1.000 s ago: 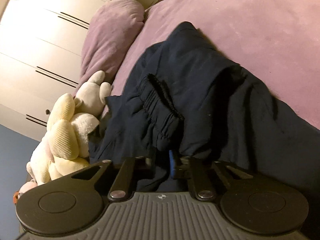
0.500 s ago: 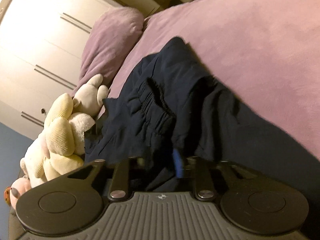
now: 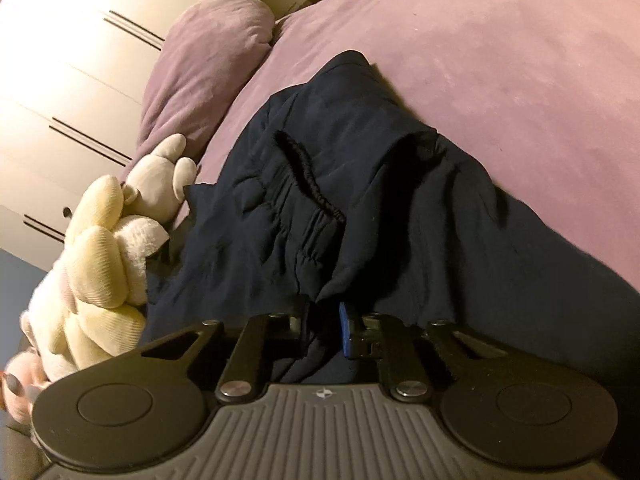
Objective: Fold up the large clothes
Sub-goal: 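Open both tools and move them to the jacket hem, then grasp the jacket hem with both tools and lift it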
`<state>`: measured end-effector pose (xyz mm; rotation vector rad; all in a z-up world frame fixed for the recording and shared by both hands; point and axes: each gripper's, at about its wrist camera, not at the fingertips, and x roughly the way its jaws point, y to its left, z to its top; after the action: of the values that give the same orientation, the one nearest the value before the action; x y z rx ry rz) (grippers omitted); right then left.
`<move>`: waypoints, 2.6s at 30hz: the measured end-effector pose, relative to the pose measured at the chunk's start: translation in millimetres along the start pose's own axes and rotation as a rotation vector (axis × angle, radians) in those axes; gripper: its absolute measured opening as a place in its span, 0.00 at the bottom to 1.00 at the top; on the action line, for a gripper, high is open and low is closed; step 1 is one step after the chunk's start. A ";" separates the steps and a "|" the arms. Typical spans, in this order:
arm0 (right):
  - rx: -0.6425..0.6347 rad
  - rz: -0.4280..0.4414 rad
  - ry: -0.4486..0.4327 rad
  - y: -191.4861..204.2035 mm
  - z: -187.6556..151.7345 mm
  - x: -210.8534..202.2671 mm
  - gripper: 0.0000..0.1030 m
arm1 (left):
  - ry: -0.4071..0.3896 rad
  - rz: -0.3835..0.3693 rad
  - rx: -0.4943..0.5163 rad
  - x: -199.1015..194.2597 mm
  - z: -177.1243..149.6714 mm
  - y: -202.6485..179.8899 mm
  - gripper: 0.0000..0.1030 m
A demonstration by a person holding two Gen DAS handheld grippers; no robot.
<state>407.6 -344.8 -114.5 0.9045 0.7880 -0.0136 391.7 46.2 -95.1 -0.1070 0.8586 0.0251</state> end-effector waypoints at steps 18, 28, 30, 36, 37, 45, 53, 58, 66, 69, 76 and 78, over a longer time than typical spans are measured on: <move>-0.512 -0.190 0.072 -40.7 -63.7 -168.1 0.38 | 0.048 -0.030 -0.003 -175.2 -130.7 84.2 0.94; -0.420 -0.191 0.121 -116.3 -107.4 -275.7 0.57 | 0.114 -0.137 -0.224 -230.3 -206.4 124.7 0.93; -0.424 -0.174 0.111 -120.7 -108.8 -278.6 0.56 | 0.136 -0.176 -0.250 -229.5 -210.0 128.1 0.86; -0.429 -0.104 0.136 -124.9 -108.9 -282.7 0.38 | 0.167 -0.216 -0.344 -229.3 -219.3 144.8 0.60; -0.413 -0.090 0.143 -126.8 -106.4 -285.1 0.34 | 0.169 -0.227 -0.355 -230.9 -220.5 148.4 0.59; -0.318 -0.049 0.211 -140.4 -91.3 -283.1 0.44 | 0.226 -0.293 -0.347 -227.0 -227.3 160.6 0.72; -0.230 0.005 0.255 -159.8 -87.3 -276.9 0.48 | 0.232 -0.303 -0.361 -228.0 -229.1 164.1 0.54; -0.267 -0.036 0.266 -166.3 -85.0 -279.2 0.54 | 0.235 -0.317 -0.384 -228.2 -232.4 172.1 0.51; -0.260 0.008 0.304 -167.7 -90.7 -272.2 0.46 | 0.252 -0.292 -0.340 -228.3 -231.6 167.4 0.37; -0.266 0.000 0.320 -165.2 -92.8 -270.0 0.23 | 0.249 -0.331 -0.354 -232.1 -228.4 168.9 0.21; -0.129 0.170 0.302 -147.3 -81.0 -274.9 0.16 | 0.123 -0.438 -0.457 -258.9 -187.5 166.2 0.16; -0.076 0.210 0.276 -138.1 -72.3 -273.8 0.16 | 0.074 -0.460 -0.506 -260.5 -167.1 168.8 0.16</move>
<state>120.2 -465.3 -68.0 0.9244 0.9386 0.3294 84.4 202.1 -20.6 -0.7816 0.8694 -0.1953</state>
